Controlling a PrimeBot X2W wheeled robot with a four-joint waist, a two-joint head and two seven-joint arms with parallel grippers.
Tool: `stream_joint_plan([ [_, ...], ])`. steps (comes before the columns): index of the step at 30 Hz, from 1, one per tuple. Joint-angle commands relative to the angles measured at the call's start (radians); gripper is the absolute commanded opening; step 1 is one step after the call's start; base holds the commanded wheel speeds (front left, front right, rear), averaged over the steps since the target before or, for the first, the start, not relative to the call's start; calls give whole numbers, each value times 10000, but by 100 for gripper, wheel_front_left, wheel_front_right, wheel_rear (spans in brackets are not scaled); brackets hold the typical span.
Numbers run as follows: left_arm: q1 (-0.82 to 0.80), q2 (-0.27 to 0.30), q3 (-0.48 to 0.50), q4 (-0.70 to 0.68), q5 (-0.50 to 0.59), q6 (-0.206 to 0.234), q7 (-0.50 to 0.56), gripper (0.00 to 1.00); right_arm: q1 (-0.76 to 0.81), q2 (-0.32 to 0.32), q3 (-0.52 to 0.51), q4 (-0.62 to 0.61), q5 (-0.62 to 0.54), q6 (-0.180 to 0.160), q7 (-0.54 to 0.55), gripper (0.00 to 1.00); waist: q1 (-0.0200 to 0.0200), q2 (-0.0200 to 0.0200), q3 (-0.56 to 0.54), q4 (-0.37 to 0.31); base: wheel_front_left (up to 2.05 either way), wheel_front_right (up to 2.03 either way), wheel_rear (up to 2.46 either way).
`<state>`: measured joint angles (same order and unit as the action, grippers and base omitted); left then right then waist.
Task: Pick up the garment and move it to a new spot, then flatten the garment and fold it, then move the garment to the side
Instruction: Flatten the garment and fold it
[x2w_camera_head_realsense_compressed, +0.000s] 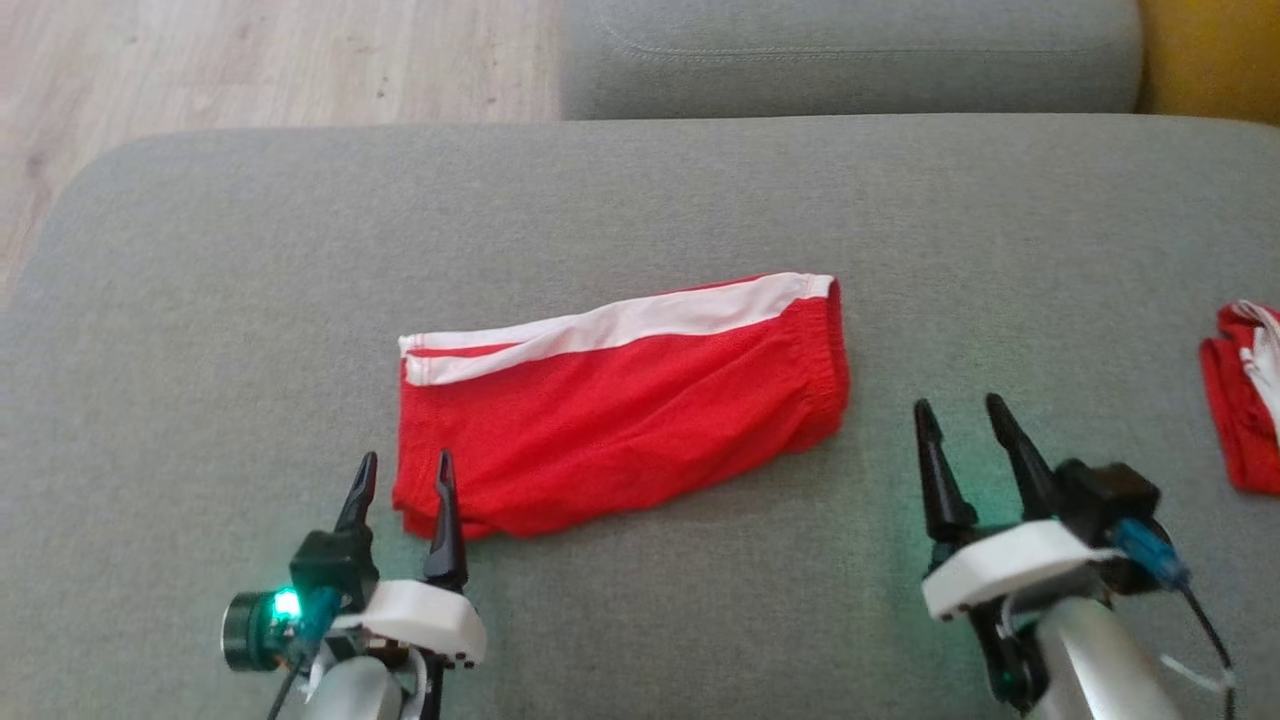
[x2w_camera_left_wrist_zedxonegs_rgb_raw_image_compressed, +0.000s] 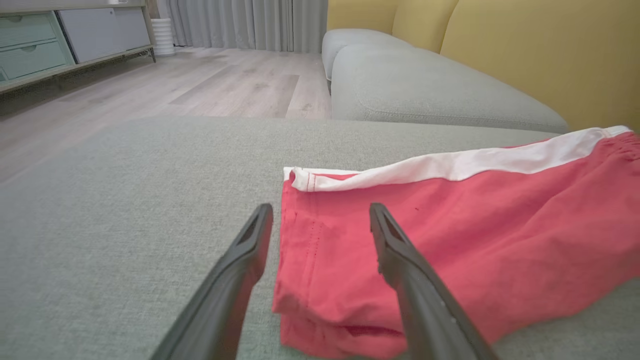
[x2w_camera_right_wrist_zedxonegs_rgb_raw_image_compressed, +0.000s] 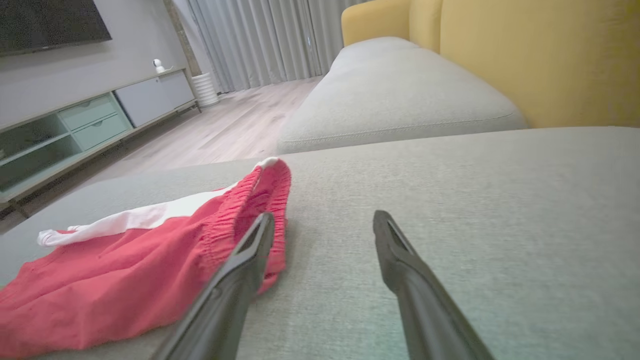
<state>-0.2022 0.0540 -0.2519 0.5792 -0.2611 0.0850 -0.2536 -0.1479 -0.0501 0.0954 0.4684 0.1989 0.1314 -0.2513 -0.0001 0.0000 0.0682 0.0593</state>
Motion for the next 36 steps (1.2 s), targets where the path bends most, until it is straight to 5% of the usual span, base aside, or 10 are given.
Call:
stream_joint_plan([
  [1, -42, 38, 384, -533, 192, 25, -81, 100, -809, -1, 442, -53, 103, -7, -105, 100, 1, 0, 115, 261, 0, 0, 0],
  [8, 362, -30, -261, -778, 333, -278, -81, 100, -2224, -1, 774, 1356, 20, -7, -105, 100, 1, 0, 416, 1287, 0, 0, 0],
  [17, 660, -35, -949, -663, 49, -231, -81, 100, -2787, -1, -152, 3803, -327, -7, -100, 100, 1, 0, 601, 2128, 0, 0, 0],
  [23, 771, -36, -906, -693, 86, -231, -81, 100, -2457, -1, 973, 4608, 712, -7, -101, 100, 1, 0, 645, 2098, 0, 0, 0],
  [24, 774, -36, -926, -707, 88, -251, -81, 100, -2382, -1, 1183, 4646, 977, -7, -101, 90, 1, 0, 642, 2063, 0, 0, 0],
  [26, 771, -36, -982, -731, 79, -277, -81, 100, -2243, -1, 1547, 4721, 1469, -7, -100, 2, 1, 0, 641, 1974, 0, 0, 0],
  [31, 748, -37, -1051, -734, 108, -298, -82, 100, -2185, -1, 1441, 4630, 1974, -7, -102, 0, 1, 0, 584, 1734, 0, 0, 0],
  [36, 857, -37, -1037, -680, 138, -316, -82, 100, -1972, -165, 197, 4213, 1997, -7, -103, 0, 1, 0, 425, 1369, 0, 0, 0],
])
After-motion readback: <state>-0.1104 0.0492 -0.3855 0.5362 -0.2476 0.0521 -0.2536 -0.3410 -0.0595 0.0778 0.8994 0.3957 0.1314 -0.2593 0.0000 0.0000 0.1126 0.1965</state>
